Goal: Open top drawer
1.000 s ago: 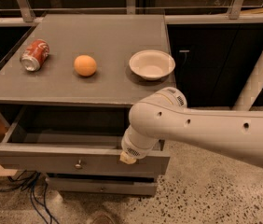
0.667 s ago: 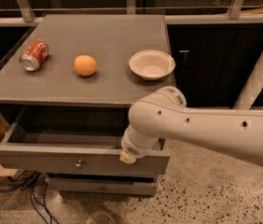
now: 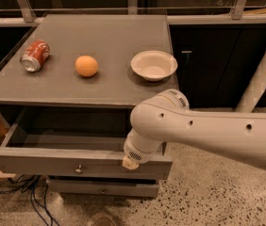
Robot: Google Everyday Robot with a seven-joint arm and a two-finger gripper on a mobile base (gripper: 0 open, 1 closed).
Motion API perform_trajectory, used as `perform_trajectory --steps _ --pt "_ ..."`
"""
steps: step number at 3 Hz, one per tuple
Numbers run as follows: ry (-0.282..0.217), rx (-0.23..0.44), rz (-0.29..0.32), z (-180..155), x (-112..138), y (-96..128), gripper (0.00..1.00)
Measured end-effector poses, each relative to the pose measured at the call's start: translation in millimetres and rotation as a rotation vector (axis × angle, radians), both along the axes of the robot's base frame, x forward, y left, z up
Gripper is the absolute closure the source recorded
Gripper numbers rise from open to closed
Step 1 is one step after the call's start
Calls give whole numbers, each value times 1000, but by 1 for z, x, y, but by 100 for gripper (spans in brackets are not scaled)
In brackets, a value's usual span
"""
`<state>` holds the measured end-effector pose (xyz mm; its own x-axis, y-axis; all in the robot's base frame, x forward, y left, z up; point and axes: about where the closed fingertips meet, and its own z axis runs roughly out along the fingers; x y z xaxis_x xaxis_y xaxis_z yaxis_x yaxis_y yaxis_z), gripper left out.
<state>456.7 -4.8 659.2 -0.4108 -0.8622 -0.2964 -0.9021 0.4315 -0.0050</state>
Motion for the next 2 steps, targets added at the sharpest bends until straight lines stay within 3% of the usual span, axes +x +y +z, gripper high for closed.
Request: perform_trajectory --steps 2 --pt "35 -13 -14 2 -19 -2 100"
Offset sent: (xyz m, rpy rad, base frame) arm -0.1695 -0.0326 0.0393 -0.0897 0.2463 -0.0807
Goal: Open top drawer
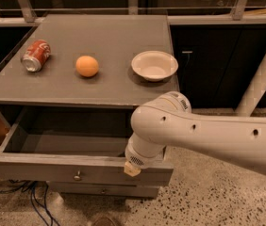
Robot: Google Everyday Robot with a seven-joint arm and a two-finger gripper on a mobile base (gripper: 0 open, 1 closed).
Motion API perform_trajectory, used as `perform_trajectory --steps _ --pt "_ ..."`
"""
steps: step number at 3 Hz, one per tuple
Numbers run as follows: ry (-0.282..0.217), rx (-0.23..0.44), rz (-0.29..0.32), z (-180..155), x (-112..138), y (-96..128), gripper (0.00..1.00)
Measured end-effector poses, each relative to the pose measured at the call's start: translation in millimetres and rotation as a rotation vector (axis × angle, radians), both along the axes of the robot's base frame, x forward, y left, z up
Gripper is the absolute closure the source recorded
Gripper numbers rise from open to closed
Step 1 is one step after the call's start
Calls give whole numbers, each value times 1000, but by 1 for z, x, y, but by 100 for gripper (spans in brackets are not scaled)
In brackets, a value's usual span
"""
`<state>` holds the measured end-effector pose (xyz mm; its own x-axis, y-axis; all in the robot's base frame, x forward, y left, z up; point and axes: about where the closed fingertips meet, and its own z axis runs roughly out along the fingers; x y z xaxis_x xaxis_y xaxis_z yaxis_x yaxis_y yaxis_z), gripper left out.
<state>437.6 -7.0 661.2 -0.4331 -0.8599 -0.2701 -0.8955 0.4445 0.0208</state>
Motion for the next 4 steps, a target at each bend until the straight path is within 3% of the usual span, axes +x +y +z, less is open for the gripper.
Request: perform_trajectory --steps 4 --pt "32 -12 -30 10 -28 -7 100"
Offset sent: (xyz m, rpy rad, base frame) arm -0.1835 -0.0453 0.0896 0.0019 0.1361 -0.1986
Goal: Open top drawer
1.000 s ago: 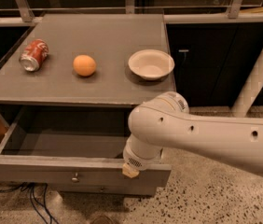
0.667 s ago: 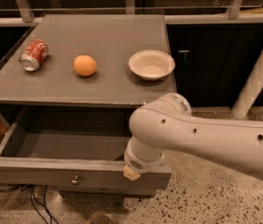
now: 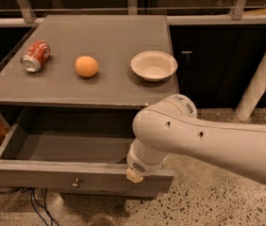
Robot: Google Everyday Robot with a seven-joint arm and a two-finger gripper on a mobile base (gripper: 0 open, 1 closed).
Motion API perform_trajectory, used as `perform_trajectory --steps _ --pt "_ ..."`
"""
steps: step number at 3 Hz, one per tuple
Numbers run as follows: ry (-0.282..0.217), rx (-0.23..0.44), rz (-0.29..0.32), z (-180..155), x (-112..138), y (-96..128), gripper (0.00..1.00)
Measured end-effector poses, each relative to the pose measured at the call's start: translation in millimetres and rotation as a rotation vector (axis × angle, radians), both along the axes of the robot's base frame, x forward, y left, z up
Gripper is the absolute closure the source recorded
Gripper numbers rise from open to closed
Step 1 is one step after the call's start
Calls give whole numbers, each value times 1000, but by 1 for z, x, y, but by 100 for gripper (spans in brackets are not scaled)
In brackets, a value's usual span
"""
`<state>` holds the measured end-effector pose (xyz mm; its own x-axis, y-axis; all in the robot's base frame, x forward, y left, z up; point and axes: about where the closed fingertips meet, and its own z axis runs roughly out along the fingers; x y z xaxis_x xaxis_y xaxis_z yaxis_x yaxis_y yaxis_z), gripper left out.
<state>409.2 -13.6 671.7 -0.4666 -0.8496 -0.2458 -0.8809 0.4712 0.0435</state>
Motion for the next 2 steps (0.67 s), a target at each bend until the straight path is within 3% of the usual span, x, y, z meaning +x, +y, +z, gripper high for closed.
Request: perform_trajectory --steps 2 --pt "3 -6 -19 7 -9 -4 100"
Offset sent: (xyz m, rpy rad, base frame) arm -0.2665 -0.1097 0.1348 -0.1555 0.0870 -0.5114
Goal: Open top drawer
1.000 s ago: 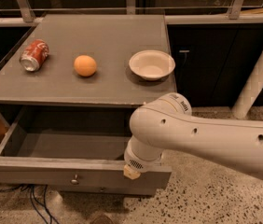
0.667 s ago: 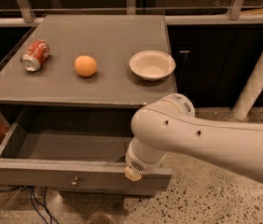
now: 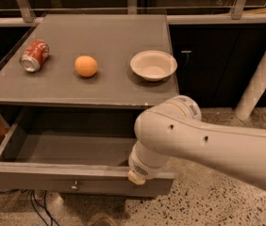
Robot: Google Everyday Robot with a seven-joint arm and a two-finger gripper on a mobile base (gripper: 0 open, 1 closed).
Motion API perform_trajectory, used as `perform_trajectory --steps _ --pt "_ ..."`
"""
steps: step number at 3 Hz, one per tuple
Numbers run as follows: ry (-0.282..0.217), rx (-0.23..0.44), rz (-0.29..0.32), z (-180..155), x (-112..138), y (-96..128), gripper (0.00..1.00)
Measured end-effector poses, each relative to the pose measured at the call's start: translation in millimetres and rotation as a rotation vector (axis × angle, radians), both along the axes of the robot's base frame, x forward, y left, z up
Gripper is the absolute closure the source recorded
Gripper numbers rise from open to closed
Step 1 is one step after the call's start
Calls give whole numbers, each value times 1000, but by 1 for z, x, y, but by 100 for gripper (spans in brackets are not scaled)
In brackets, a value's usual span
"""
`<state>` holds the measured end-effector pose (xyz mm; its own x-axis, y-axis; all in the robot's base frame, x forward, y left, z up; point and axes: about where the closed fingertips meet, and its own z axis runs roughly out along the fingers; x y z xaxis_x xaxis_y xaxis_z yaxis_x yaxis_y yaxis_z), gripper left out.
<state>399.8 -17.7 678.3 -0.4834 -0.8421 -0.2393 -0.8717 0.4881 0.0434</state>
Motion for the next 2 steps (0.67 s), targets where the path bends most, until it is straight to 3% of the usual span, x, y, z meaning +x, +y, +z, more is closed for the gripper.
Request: perform_trajectory --steps 2 --pt "2 -4 -13 4 -5 -3 100"
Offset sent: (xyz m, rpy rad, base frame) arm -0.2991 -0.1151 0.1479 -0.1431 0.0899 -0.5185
